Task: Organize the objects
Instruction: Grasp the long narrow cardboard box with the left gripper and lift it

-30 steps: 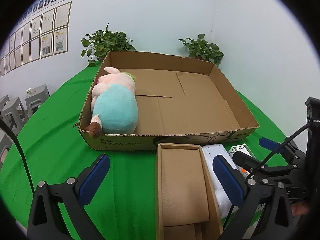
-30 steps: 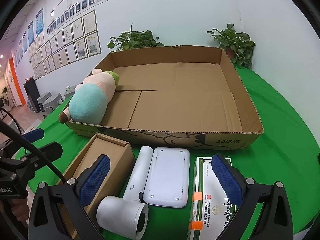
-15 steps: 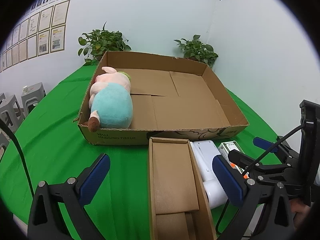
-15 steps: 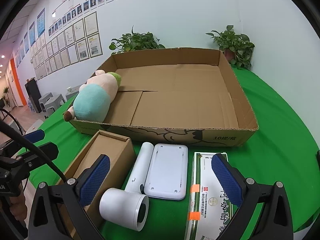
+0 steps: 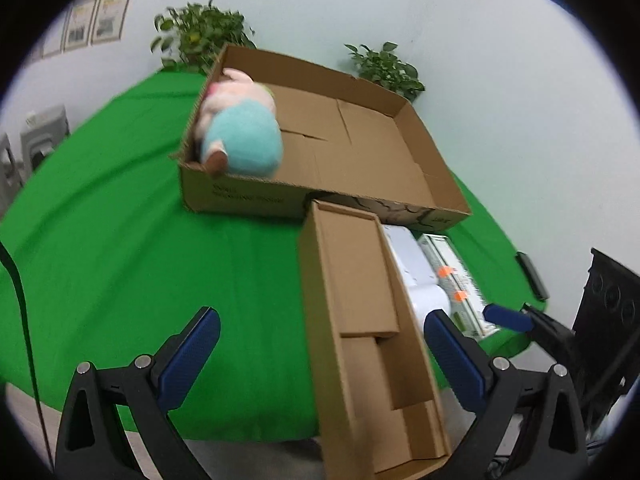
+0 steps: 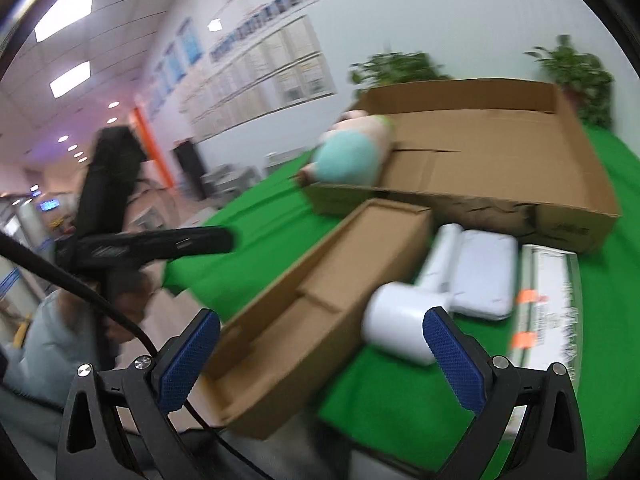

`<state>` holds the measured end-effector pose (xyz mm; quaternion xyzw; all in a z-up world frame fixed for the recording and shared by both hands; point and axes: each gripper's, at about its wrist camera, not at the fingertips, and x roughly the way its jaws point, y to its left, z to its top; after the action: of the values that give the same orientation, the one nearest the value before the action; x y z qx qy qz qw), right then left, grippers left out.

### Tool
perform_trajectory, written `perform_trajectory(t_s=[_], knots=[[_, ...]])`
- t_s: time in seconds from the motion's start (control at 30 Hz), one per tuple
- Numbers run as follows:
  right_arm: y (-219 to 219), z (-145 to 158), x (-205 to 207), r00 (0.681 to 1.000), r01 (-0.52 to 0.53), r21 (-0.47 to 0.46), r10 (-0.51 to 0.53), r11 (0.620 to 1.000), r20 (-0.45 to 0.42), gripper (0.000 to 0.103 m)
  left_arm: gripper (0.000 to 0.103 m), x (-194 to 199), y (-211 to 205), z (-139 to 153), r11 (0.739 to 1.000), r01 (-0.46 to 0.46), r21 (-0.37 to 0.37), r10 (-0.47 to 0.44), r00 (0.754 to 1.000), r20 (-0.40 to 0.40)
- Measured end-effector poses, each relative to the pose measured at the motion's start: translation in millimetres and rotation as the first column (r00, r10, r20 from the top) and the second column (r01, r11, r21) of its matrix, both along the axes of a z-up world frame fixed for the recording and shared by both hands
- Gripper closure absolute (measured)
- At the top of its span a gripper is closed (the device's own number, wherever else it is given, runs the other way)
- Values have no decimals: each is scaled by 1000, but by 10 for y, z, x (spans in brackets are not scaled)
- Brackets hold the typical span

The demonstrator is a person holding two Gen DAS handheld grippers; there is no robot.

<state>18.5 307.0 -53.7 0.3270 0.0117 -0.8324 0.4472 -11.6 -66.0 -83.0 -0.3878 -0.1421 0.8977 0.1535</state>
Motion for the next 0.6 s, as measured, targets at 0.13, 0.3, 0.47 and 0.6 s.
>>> perform_trajectory(t_s=[0.13,0.3,0.47,0.6], knots=[[-166,8,125,1000,13,43,-12,999,-22,1,22,-67,192,-130,998,70,-2,-70,997,43],[-145,-201,-63,983,142,104,-152,984,100,18,47,-114,325,-337,996,82,-41,-77,989,129],[-59,-390,-141,964,201,160,-224,966,142,35,71,-86,338,-491,995,78,-69,-65,982,178],[-175,-457,-153,959,211,171,-237,962,153,44,82,-57,330,-542,996,76,-47,-66,981,182]])
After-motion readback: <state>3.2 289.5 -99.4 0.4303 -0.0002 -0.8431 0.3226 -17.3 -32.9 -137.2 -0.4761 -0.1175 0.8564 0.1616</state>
